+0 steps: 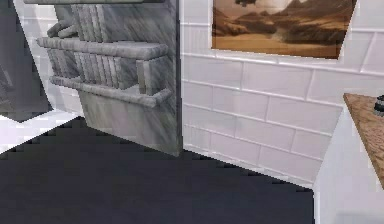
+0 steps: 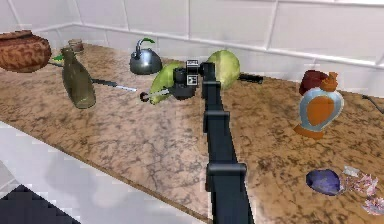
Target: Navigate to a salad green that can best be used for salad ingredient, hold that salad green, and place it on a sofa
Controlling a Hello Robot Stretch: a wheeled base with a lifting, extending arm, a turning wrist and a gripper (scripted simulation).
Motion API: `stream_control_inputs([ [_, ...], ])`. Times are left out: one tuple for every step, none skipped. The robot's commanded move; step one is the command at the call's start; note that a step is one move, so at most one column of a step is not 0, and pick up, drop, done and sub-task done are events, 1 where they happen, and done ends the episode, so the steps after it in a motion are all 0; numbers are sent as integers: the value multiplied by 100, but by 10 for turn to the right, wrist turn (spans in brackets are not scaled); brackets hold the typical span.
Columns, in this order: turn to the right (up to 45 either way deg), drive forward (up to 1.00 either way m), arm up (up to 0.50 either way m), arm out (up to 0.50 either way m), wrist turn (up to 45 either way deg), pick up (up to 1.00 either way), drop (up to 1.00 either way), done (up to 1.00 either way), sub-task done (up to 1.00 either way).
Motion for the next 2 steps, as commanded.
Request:
stream_control_inputs([
  [0,0,0,0,0,100,0,0,0],
  [0,0,10,0,0,0,0,0,0],
])
